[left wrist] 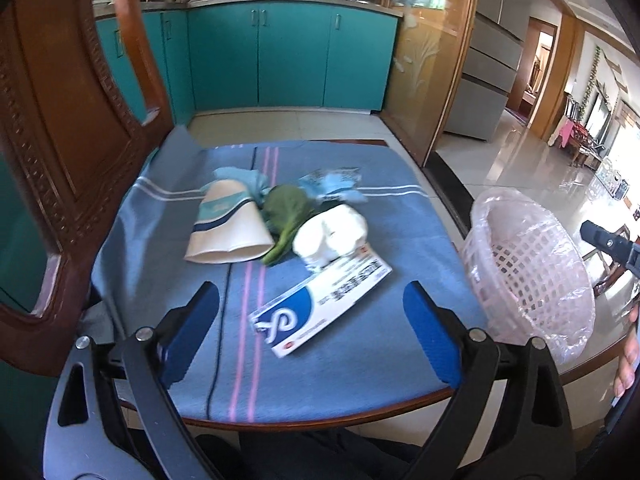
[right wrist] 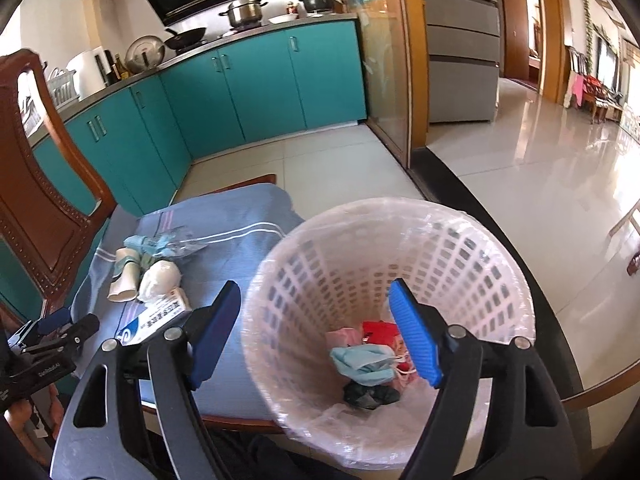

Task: Collect trash
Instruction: 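Withdraw both tools to the chair and close the left tool on the ointment box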

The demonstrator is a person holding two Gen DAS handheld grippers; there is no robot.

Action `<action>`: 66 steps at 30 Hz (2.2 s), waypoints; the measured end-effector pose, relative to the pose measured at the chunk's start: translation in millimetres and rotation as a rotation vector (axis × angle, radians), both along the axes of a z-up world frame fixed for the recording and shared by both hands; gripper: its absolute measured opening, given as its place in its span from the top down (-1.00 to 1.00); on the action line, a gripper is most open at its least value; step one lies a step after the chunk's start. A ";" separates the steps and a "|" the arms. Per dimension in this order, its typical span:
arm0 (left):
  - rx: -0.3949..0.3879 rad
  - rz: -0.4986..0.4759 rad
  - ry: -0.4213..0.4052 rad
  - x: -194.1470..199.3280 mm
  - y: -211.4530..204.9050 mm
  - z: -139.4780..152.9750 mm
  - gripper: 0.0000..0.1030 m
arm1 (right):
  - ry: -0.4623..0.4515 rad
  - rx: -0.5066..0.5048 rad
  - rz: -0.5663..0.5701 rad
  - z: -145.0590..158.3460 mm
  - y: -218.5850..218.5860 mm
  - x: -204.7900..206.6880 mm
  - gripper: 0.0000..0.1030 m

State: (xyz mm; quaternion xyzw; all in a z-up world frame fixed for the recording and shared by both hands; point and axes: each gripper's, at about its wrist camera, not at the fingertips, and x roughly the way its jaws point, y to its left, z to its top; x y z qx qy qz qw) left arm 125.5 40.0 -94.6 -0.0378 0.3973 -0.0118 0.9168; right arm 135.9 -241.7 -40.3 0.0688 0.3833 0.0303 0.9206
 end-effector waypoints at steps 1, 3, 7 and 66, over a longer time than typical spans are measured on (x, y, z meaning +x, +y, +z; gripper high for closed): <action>0.000 -0.001 0.006 0.3 2.7 -1.8 -0.86 | -0.001 -0.004 0.008 1.1 4.4 -0.1 -0.46; 0.000 -0.020 0.024 3.9 7.3 -8.4 -0.86 | -0.003 -0.006 0.024 3.6 12.1 -1.2 -0.46; 0.006 -0.037 0.069 13.7 13.9 -24.9 -0.86 | -0.005 -0.009 0.058 6.3 24.2 -3.8 -0.48; 0.024 -0.264 0.264 23.7 7.0 -78.1 -0.04 | 0.115 -0.008 0.163 -28.2 60.5 1.1 -0.56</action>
